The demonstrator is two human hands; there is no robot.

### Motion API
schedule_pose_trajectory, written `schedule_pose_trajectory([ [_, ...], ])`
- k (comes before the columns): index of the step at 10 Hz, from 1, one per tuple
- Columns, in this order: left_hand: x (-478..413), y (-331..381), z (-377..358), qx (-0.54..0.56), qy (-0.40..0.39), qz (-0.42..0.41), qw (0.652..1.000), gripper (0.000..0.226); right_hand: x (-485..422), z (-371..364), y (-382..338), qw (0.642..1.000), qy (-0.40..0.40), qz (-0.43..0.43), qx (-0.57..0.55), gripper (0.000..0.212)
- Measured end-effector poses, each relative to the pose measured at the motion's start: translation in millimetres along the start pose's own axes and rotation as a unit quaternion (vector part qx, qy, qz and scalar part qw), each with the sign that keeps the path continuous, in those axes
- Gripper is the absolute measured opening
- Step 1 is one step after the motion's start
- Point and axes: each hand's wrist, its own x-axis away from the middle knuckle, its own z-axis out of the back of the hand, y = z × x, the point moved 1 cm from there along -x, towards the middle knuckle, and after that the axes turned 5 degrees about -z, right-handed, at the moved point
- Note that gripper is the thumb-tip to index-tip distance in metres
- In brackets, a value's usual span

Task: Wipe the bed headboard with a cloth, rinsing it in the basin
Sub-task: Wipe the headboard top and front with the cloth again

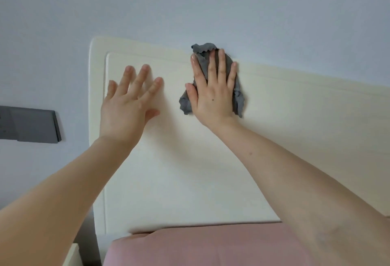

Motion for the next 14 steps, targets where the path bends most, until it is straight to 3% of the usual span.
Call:
schedule_pose_trajectory([
  [1, 2.0, -1.3, -1.2, -0.005, 0.018, -0.009, 1.000, 0.065, 13.6, 0.1, 29.4, 0.993, -0.018, 0.110, 0.047, 0.054],
  [2, 1.6, -0.6, -3.0, -0.008, 0.017, -0.007, 1.000, 0.064, 72.0, -14.3, 54.3, 0.987, -0.026, 0.151, 0.055, 0.050],
  [3, 1.4, -0.6, -6.2, -0.015, 0.023, 0.005, 1.000, 0.063, 177.3, -43.9, 61.8, 0.959, -0.089, 0.260, 0.069, 0.047],
  [4, 1.8, -0.1, -5.2, -0.028, 0.018, 0.006, 0.999, 0.063, 241.6, -64.5, 65.4, 0.903, -0.155, 0.388, 0.105, 0.061],
  [5, 0.7, 3.8, -1.6, -0.031, 0.001, 0.018, 0.999, 0.063, 223.9, -59.2, 77.3, 0.868, -0.153, 0.470, 0.049, 0.064],
  [6, 1.6, 5.6, 3.1, -0.043, -0.008, 0.034, 0.998, 0.063, 133.3, -36.0, 86.1, 0.902, -0.056, 0.428, -0.026, 0.045],
  [7, 0.6, 7.9, 3.8, -0.050, -0.013, 0.040, 0.998, 0.064, 49.5, -15.4, 79.8, 0.969, 0.014, 0.245, 0.013, 0.050],
  [8, 0.8, 8.5, 2.8, -0.055, -0.018, 0.054, 0.997, 0.065, 49.8, -19.9, 63.4, 0.980, 0.037, 0.196, -0.012, 0.054],
  [9, 1.9, 8.6, 1.9, -0.062, -0.021, 0.057, 0.996, 0.066, 85.9, -34.1, 42.3, 0.969, 0.005, 0.246, -0.031, 0.054],
  [10, 3.2, 9.2, 3.3, -0.061, -0.025, 0.062, 0.996, 0.067, 156.2, -55.1, 37.6, 0.912, -0.059, 0.406, -0.023, 0.053],
  [11, 3.5, 9.1, 3.2, -0.057, -0.026, 0.063, 0.996, 0.067, 241.6, -80.2, 80.0, 0.847, -0.114, 0.516, 0.050, 0.070],
  [12, 3.4, 8.9, 1.0, -0.053, -0.028, 0.061, 0.996, 0.066, 243.9, -58.5, 122.3, 0.770, -0.230, 0.432, -0.409, 0.061],
  [13, 4.5, 10.5, 3.5, -0.055, -0.030, 0.060, 0.996, 0.065, 174.8, -28.4, 151.2, 0.721, -0.323, 0.195, -0.580, 0.061],
  [14, 4.4, 11.8, 7.7, -0.060, -0.042, 0.064, 0.995, 0.066, 78.8, -8.7, 184.5, 0.954, 0.018, 0.299, -0.018, 0.044],
])
